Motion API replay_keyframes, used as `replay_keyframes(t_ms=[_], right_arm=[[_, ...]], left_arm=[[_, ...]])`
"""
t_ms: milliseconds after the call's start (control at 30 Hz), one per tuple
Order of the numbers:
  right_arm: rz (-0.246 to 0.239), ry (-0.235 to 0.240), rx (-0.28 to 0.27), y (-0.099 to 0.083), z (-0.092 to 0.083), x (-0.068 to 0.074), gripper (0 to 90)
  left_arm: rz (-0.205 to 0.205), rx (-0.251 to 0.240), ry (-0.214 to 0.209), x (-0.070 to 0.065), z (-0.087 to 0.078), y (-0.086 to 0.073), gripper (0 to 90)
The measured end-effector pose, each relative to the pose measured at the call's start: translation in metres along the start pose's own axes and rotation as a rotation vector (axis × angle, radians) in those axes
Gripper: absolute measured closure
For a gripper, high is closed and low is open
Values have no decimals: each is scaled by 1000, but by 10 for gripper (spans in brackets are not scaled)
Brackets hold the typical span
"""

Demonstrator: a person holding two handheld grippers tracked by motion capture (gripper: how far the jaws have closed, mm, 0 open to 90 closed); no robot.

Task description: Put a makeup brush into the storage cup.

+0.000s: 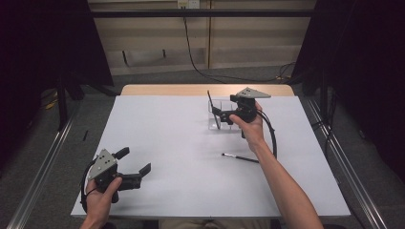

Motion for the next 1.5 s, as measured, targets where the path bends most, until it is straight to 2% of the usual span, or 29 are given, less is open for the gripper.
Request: replay_keyframes(t_ms=[200, 300, 533, 633, 1000, 1033, 1200, 1500], right_arm=[[-6, 3, -5, 1, -11, 0, 11], [12, 8, 0, 1, -18, -3, 29], [-7, -3, -1, 3, -34, -4, 32], [-9, -12, -3, 2, -44, -3, 40], [-10, -13, -5, -10, -76, -3, 34], [3, -10, -9, -11, -78, -3, 32], [-1, 11, -11, -11, -87, -1, 20], [-4, -15, 13, -19, -101, 1, 25]], left_arm=[[-7, -4, 13, 2, 0, 1, 21], [-10, -2, 14, 2, 1, 1, 21], [-10, -9, 20, 4, -2, 2, 21], [-20, -12, 19, 4, -3, 1, 21], [-13, -9, 19, 4, -4, 1, 21], [-13, -7, 21, 4, -4, 1, 21], [-12, -10, 22, 4, -4, 1, 21], [-16, -11, 19, 4, -5, 1, 20]])
Point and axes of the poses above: each handheld gripper's, and its own axes: z roughly forward along the jaws, y roughly out of its top, x roughly to its left, the point moved 7 cm from there along z, roughly forward along the jaws, and after that the axes turned 7 degrees about -z, right-handed, at the moved point
